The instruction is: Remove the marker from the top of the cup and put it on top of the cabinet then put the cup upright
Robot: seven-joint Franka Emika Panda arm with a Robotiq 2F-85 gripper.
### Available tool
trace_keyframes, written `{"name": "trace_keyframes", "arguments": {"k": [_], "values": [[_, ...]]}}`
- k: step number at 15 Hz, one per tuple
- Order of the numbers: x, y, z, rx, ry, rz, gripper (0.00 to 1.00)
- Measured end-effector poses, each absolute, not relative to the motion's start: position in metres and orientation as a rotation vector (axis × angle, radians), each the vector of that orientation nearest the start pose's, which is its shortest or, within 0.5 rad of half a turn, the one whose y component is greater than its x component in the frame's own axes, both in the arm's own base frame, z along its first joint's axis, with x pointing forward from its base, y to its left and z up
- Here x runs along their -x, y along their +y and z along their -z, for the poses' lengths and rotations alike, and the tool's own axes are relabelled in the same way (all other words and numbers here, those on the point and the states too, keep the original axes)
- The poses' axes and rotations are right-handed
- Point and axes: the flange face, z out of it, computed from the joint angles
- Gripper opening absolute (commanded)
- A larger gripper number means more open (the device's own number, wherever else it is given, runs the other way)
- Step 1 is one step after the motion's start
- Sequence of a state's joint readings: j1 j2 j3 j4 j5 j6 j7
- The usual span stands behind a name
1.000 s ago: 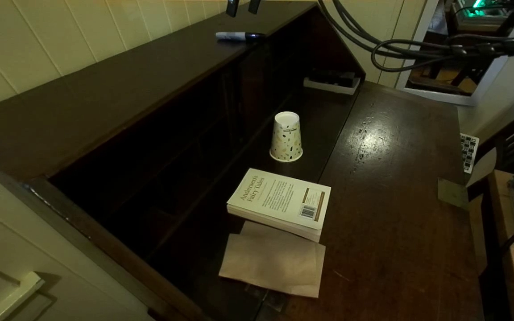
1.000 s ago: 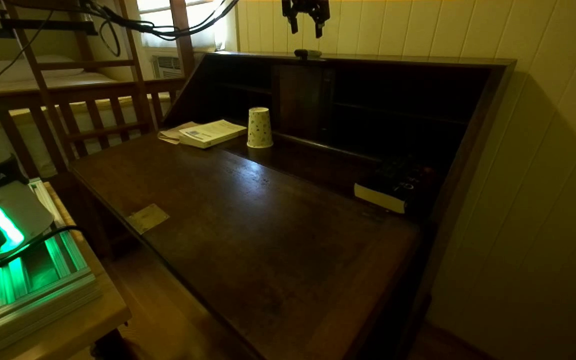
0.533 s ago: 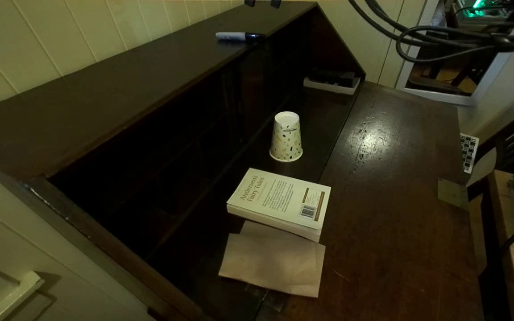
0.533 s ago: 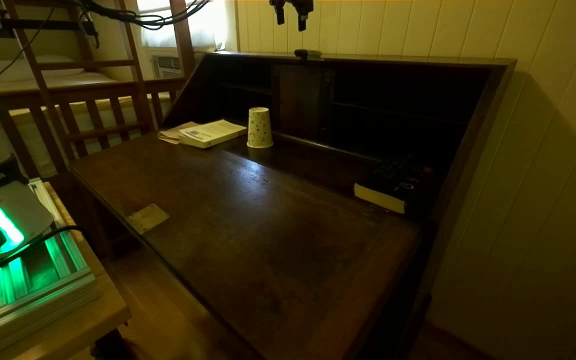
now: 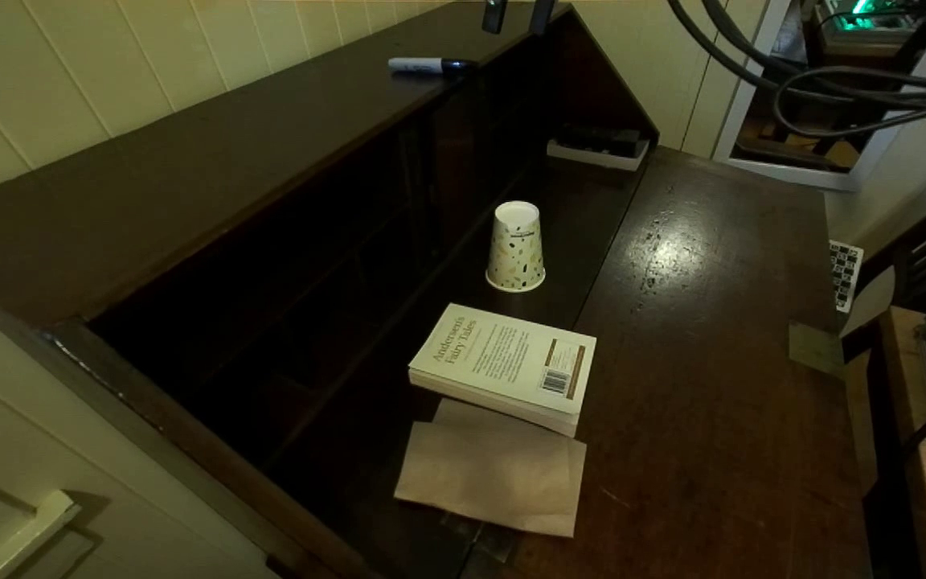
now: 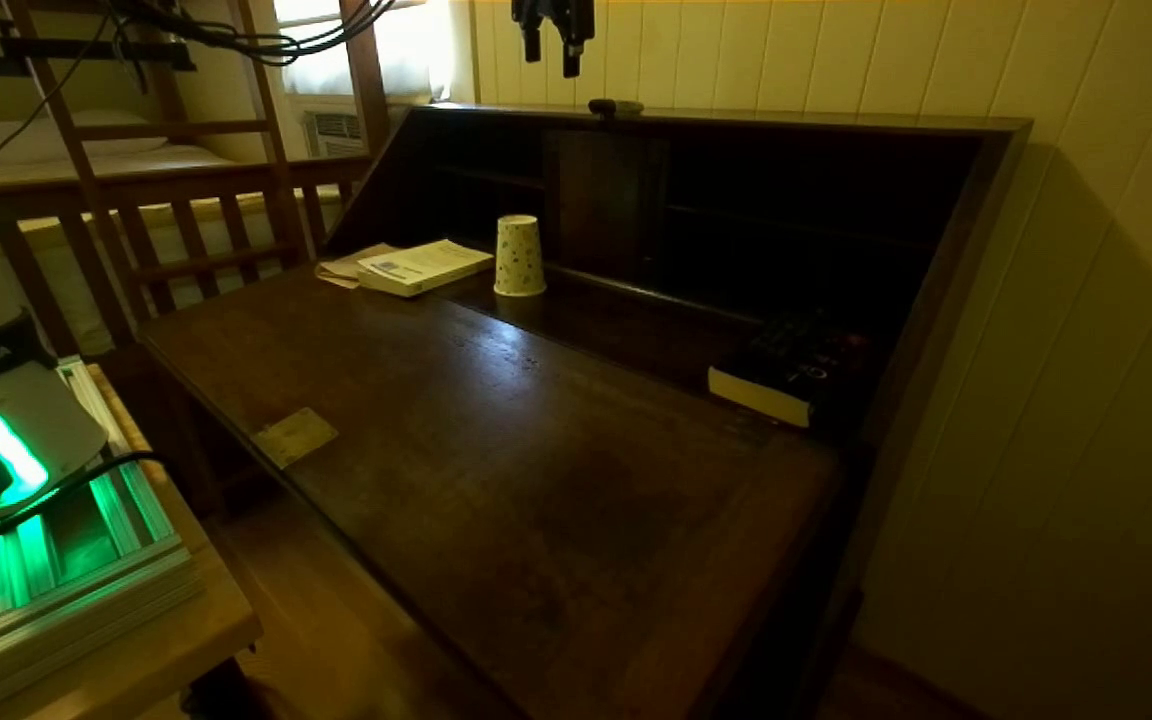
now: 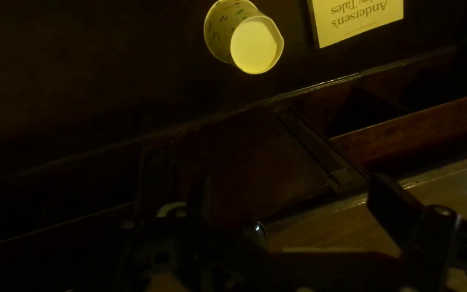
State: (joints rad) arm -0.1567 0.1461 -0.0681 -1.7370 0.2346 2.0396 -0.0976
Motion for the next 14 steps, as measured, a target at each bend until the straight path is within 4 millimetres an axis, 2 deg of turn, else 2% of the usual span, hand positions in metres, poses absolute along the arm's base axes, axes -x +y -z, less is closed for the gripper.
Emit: {"name": "trace_keyframes", "arguments": {"k": [4, 11, 14], "values": [[-0.61, -0.122, -0.497, 2.927, 0.314, 0.235, 1.0], [-0.606, -0.077, -0.427, 2.882, 0.298, -0.201, 1.0], [-0.602, -0.068, -0.408, 2.862, 0.335, -0.334, 1.0]]}}
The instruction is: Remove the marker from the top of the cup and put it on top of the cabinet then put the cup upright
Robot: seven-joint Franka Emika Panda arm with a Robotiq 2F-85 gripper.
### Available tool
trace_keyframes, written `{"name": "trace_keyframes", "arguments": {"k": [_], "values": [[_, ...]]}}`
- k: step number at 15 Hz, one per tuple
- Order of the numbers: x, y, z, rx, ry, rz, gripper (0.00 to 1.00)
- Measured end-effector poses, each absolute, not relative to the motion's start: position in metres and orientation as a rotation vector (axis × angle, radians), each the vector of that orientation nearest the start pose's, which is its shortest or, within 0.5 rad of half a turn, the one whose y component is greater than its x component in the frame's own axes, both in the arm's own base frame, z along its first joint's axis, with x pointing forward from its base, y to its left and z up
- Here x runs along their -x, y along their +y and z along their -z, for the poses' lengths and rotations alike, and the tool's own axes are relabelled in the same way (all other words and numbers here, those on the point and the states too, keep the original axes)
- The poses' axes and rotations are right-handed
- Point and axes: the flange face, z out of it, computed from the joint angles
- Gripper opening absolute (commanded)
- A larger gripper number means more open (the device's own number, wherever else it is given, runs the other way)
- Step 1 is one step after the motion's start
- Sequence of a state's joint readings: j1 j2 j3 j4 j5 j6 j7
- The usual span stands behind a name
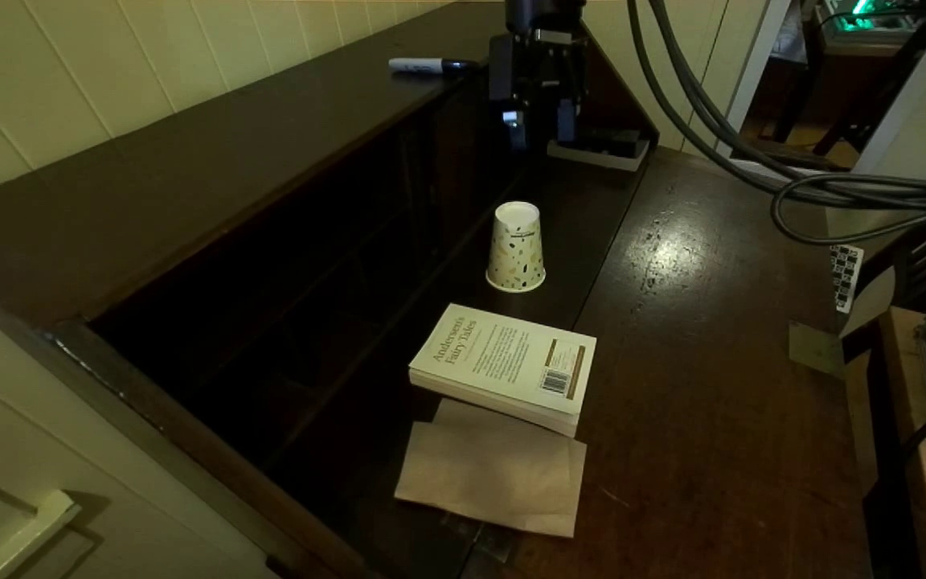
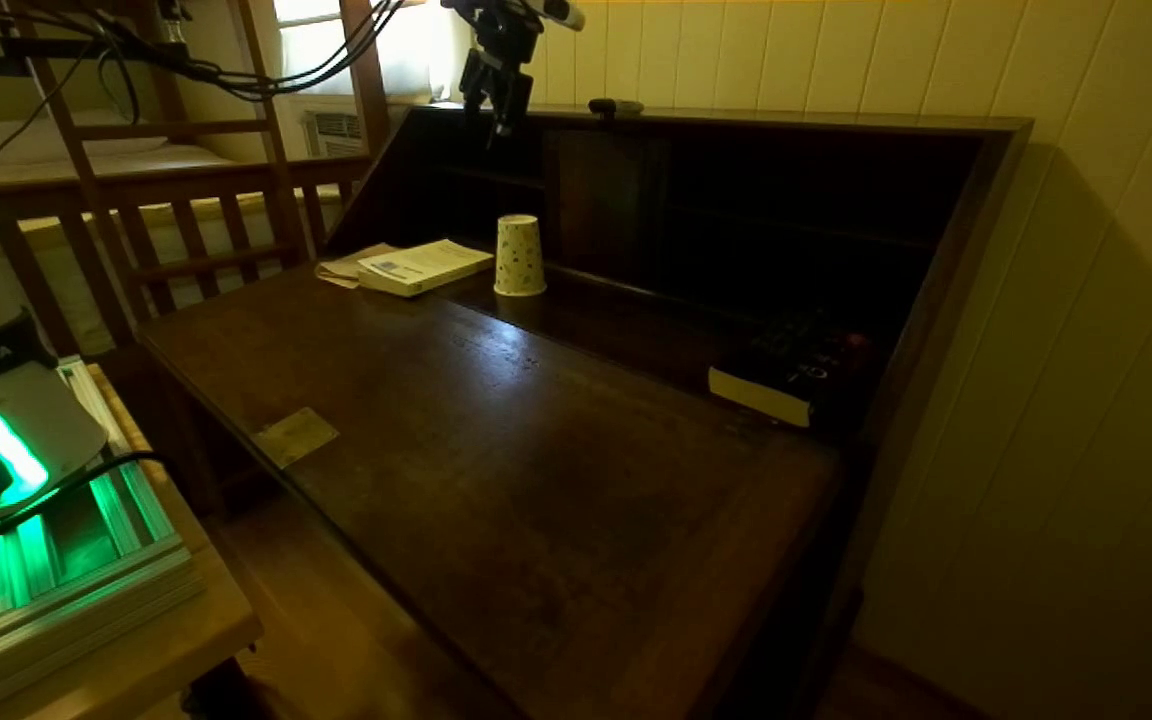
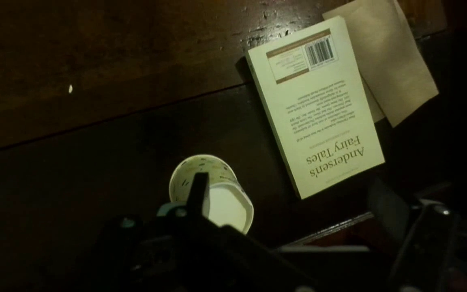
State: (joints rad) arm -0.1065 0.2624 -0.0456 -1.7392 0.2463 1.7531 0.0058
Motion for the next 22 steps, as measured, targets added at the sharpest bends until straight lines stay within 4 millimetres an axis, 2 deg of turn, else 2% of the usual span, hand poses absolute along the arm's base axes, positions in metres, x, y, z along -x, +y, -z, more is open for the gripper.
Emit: {"name": "trace_keyframes", "arguments": {"k": [3, 7, 15, 22], "values": [[-0.597, -0.07, -0.395, 2.842, 0.422, -0.436, 1.0], [-0.596, -0.08, -0.378, 2.84, 0.49, -0.473, 1.0], [-0.597, -0.084, -0.368, 2.835, 0.505, -0.493, 1.0], [-0.605, -0.11, -0.341, 2.822, 0.563, -0.526, 1.0]]}}
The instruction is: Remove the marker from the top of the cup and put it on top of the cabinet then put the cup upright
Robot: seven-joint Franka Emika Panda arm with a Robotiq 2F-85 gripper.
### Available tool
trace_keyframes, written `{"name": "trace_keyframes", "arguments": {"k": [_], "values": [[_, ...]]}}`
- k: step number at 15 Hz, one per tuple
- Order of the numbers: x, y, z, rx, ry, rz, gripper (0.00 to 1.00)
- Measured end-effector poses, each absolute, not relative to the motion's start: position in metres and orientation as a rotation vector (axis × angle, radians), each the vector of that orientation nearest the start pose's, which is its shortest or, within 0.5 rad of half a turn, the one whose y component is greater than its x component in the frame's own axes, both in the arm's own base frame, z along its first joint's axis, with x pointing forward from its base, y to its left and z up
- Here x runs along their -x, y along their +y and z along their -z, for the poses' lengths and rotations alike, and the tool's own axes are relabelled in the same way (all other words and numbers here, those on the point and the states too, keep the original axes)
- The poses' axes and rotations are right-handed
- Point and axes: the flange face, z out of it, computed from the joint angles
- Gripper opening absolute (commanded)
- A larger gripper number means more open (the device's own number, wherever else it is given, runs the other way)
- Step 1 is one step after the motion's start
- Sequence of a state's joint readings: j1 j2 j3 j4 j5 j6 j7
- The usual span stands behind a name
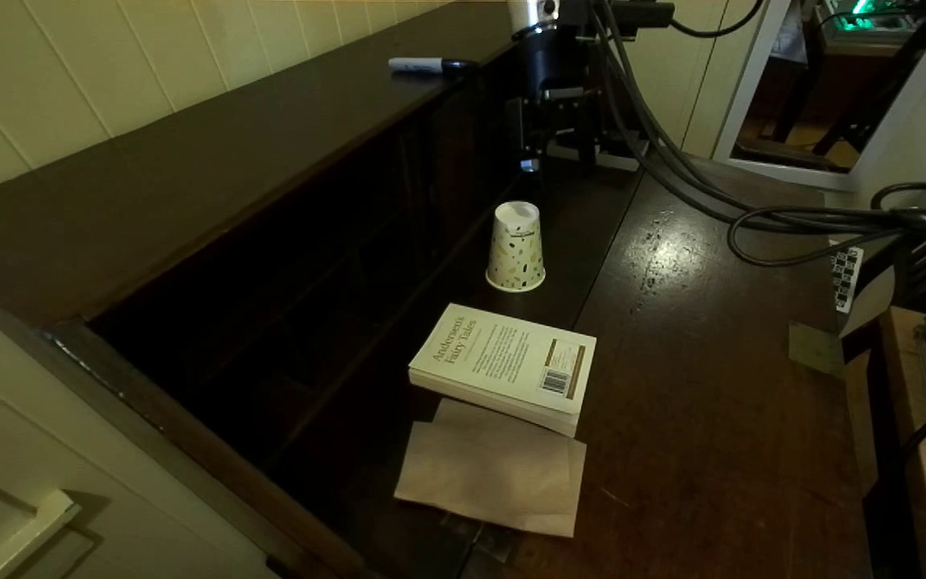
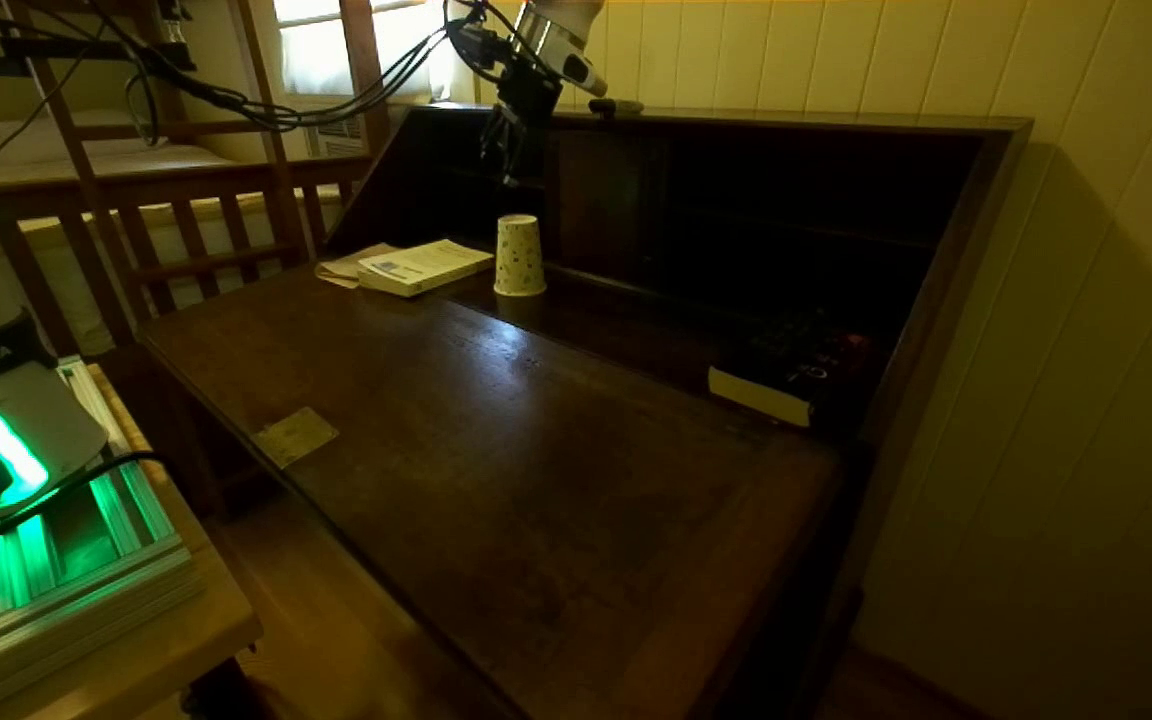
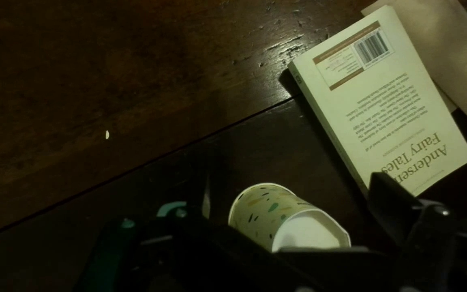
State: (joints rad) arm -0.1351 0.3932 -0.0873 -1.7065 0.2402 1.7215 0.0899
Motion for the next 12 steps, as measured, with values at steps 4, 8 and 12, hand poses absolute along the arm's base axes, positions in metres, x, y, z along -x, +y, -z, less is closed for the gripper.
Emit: {"name": "trace_keyframes", "arguments": {"k": [4, 8, 12], "values": [[-0.617, -0.116, -0.334, 2.826, 0.569, -0.512, 1.0], [-0.631, -0.119, -0.322, 2.833, 0.566, -0.504, 1.0], [-0.645, -0.122, -0.314, 2.84, 0.565, -0.49, 1.0]]}}
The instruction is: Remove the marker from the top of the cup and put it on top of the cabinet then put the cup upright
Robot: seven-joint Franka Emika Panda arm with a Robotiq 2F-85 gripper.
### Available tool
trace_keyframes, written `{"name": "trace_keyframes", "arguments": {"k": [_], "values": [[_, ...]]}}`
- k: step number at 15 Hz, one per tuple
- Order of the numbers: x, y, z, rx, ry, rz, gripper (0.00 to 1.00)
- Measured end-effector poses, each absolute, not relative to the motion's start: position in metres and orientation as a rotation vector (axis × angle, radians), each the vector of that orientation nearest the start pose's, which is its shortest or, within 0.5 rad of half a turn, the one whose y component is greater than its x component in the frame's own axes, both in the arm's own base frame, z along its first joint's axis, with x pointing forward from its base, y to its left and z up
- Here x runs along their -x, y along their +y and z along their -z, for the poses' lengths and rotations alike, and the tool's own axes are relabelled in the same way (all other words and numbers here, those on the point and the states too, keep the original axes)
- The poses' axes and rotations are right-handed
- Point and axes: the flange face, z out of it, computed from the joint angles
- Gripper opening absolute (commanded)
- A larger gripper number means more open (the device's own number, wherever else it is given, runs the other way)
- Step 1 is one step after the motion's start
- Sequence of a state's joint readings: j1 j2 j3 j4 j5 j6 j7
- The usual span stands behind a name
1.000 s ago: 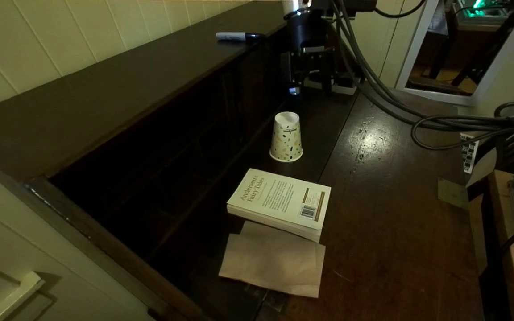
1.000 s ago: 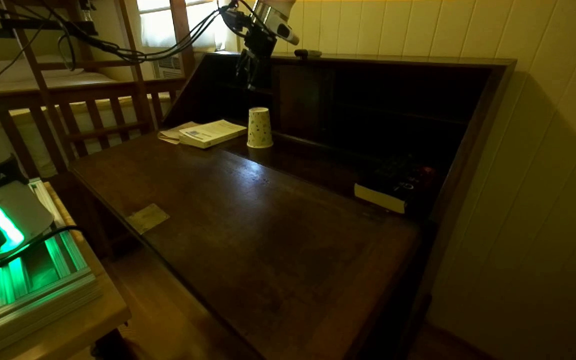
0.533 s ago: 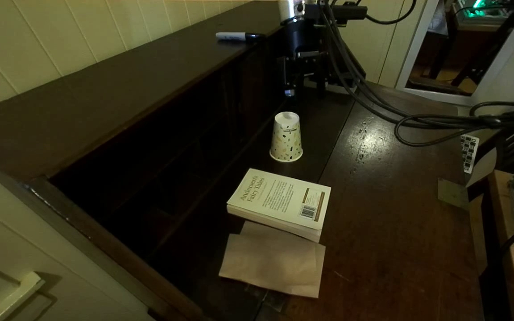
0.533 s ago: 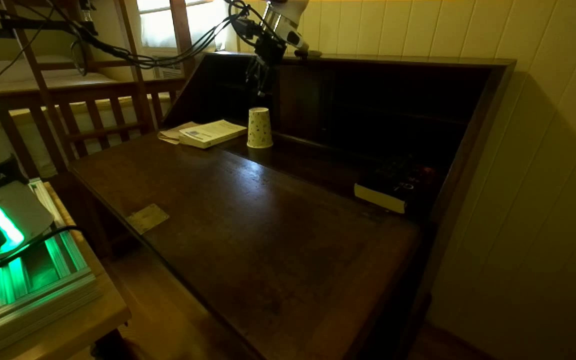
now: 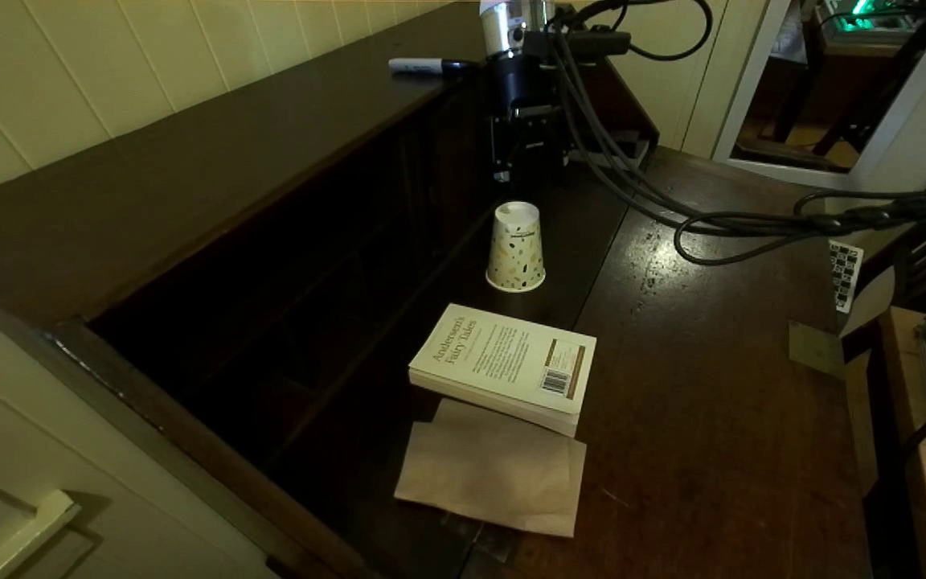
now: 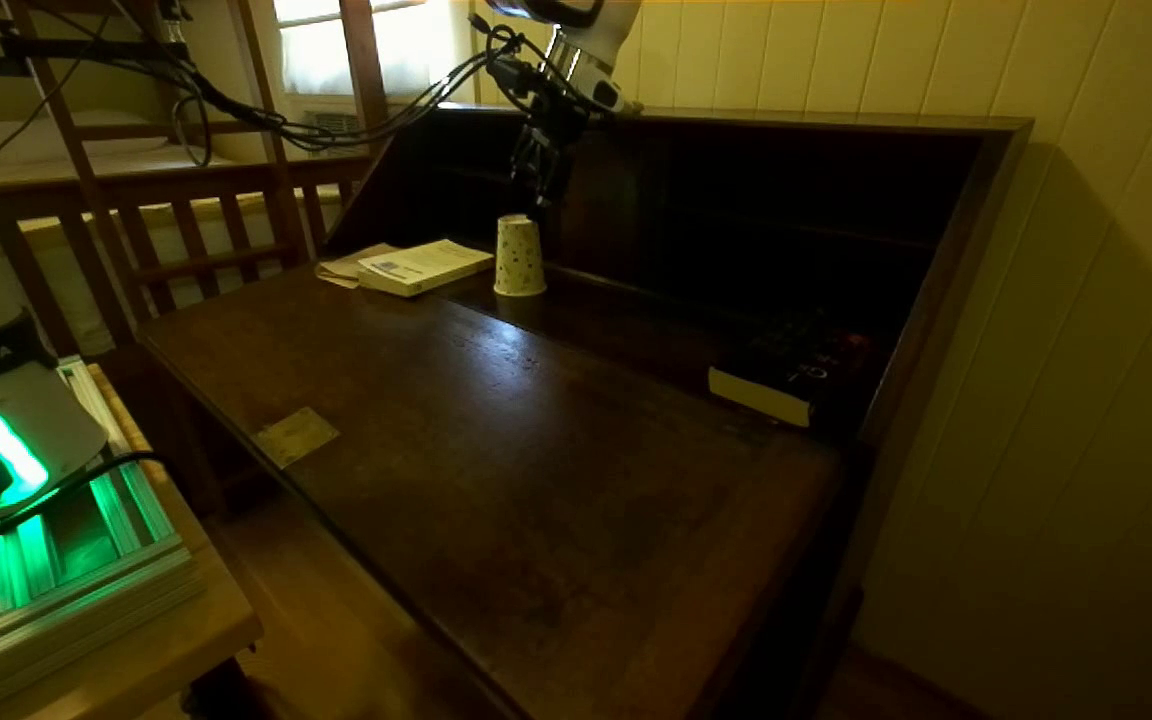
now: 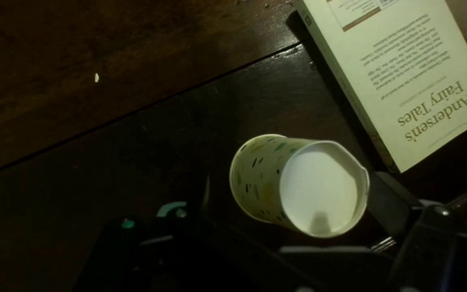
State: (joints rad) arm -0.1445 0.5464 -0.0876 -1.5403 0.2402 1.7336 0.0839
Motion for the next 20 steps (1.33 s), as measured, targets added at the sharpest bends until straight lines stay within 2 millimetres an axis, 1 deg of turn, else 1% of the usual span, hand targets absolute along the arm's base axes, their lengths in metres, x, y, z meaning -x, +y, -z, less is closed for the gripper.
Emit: {"name": "trace_keyframes", "arguments": {"k": [4, 11, 20], "values": [[-0.651, -0.121, -0.309, 2.845, 0.539, -0.511, 1.0], [-0.644, -0.11, -0.301, 2.905, 0.468, -0.663, 1.0], [-0.645, -0.116, -0.298, 2.951, 0.475, -0.654, 1.0]]}}
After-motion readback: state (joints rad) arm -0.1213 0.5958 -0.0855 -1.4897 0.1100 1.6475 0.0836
